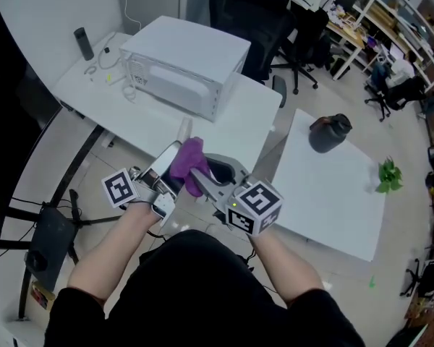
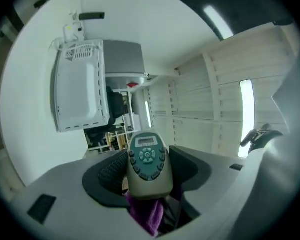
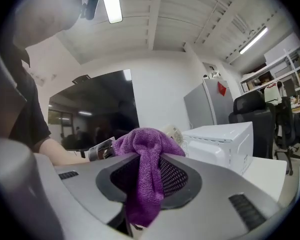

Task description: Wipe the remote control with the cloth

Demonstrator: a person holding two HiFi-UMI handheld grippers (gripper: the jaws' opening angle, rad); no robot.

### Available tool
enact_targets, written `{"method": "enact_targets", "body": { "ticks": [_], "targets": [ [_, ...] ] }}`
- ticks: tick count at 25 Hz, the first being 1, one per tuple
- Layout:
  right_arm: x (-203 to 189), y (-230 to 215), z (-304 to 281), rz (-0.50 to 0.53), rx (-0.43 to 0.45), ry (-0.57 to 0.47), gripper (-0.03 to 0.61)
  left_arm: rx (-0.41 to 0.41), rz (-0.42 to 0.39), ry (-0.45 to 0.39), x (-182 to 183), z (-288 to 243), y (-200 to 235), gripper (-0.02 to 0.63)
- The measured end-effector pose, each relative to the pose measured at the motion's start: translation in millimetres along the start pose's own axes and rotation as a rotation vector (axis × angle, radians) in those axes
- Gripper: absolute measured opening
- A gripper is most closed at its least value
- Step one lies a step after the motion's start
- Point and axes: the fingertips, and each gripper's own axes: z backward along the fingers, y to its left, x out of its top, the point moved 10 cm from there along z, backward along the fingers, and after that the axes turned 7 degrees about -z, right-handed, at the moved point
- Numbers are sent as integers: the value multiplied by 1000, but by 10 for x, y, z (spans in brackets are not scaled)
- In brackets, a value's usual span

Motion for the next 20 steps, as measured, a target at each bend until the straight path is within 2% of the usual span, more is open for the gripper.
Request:
{"method": "enact_targets", "body": {
  "ticks": [6,10,13,16,18,20],
  "targets": [
    [197,-245,80,-2,-83,-76,118,-33,12,109,-172,29,-7,256],
    [377,-348,165,9,-125,-127,118,-39,17,111,-209,27,9,256],
    [380,-265,217,23,-76,-145,118,-20,4,54,-77,45,43,256],
    [225,-99,126,36,34,-76,118,-19,-11,-20,133,32,47,256],
    [113,-18,36,42,82,-17,118,-39,-16,-35,202,-9,6,256],
    [68,12,-12,40,87,21,118,-62,-9,-15,181,-46,-34,256]
  ]
}}
